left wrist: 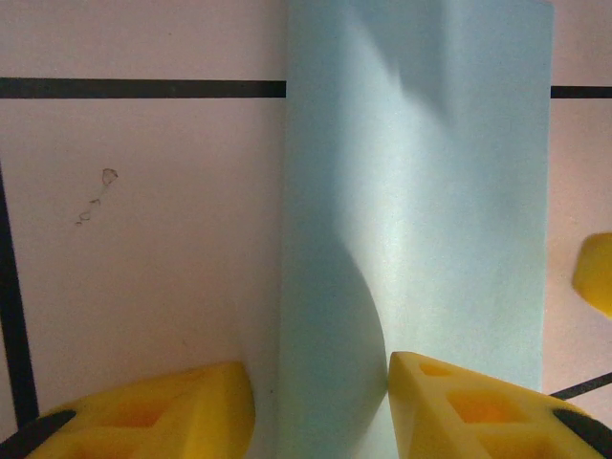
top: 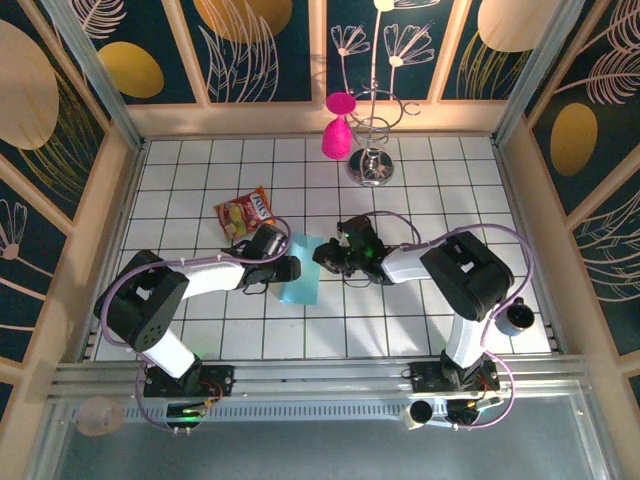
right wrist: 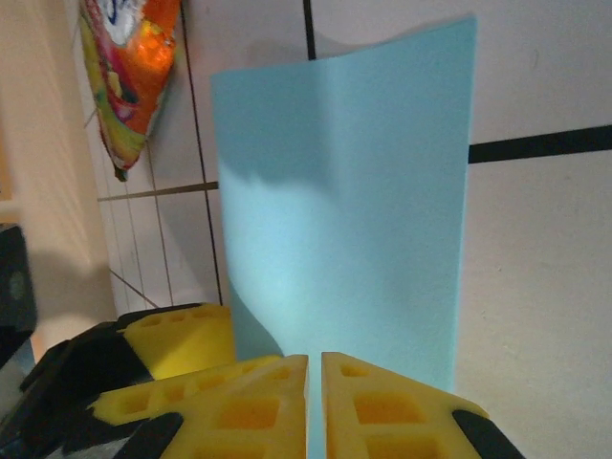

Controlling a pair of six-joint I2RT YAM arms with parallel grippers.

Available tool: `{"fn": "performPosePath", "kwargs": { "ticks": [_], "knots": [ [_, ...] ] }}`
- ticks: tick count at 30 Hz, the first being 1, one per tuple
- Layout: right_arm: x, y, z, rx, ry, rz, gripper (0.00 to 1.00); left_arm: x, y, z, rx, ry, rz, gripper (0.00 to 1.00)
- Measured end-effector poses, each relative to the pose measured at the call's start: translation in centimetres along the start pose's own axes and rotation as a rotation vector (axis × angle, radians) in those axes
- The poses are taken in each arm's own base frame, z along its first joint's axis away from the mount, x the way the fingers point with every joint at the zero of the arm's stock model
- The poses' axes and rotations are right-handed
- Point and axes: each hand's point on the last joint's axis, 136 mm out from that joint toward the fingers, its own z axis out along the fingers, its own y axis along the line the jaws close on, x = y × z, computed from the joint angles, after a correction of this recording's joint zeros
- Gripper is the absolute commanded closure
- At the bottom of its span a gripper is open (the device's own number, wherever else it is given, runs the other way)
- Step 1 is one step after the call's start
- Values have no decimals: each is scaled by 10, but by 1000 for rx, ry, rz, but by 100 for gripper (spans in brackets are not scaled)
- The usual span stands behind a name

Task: Fold a paper plane with a square sheet of paper (pick it up from the middle)
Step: Hold the square sheet of paper at the center of the table.

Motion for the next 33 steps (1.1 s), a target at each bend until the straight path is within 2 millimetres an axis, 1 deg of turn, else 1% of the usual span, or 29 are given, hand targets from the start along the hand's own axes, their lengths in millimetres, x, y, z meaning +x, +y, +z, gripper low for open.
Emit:
{"fn": "performPosePath", "kwargs": {
  "ticks": [9, 18, 23, 25, 28, 30, 33],
  "knots": [
    [9, -18, 7, 74, 52, 16, 89, 0, 0, 0, 0, 0, 0, 54],
    [9, -21, 11, 130, 99, 5, 90, -1, -1, -2, 2, -4, -3, 53],
    [7, -22, 12, 150, 139, -18, 91, -7, -8, -10, 12, -29, 1, 45],
    [6, -22, 13, 158, 159, -45, 91, -8, -10, -13, 4, -29, 5, 44],
    [2, -21, 15, 161, 182, -89, 92, -16, -2, -21, -55, -53, -3, 44],
    [-1, -22, 16, 160, 196, -119, 92, -28, 1, -32, -76, -87, -15, 45],
    [-4, -22, 17, 159, 216, -161, 92, -46, -5, -49, -49, -141, -27, 48]
  ]
}}
